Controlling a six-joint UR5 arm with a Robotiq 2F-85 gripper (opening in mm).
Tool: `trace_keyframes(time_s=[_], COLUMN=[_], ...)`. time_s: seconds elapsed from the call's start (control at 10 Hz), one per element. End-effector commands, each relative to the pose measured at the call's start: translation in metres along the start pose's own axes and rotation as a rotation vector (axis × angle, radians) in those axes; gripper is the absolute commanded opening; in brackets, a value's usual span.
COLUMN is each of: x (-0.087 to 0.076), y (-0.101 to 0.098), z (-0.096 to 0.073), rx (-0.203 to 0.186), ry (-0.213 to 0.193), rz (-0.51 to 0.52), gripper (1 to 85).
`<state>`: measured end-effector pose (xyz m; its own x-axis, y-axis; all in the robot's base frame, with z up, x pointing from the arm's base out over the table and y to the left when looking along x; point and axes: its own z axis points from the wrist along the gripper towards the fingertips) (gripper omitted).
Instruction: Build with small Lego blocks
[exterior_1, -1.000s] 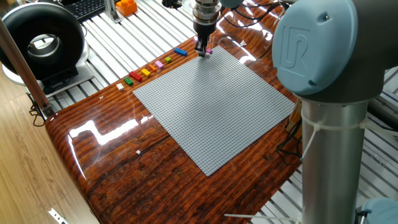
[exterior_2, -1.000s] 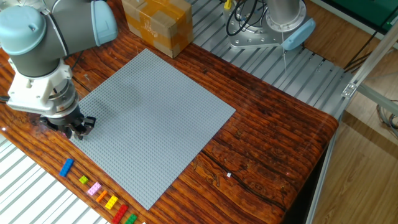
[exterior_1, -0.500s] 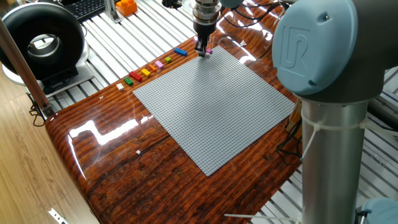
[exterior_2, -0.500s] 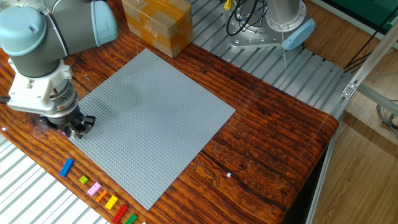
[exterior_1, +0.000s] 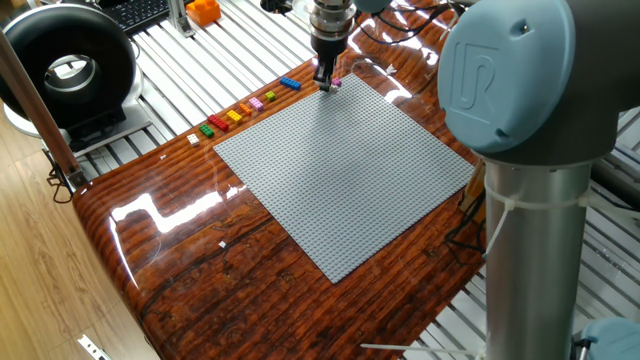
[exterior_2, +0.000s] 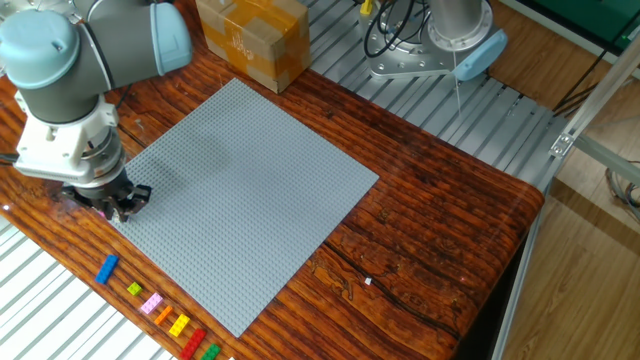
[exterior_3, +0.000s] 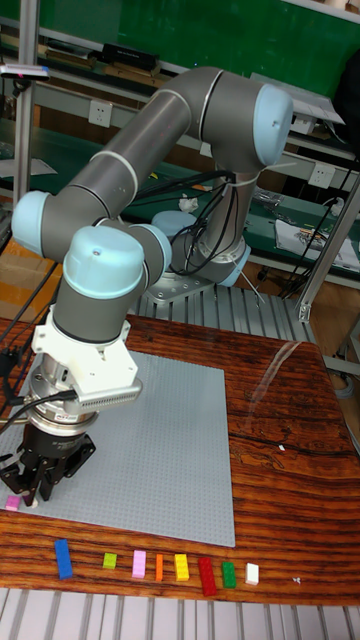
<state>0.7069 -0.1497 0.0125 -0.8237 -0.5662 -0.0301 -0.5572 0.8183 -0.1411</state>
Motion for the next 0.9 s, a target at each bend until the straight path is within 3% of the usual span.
trace_keyframes(time_s=[0.0,0.8], x=[0.0004,0.0043], y=[0.0002,0.0009], z=[0.0011,0.0057], rx=[-0.003,-0.005], ry=[-0.014,-0.034], rz=[0.011,0.005], gripper=[27.0,25.0])
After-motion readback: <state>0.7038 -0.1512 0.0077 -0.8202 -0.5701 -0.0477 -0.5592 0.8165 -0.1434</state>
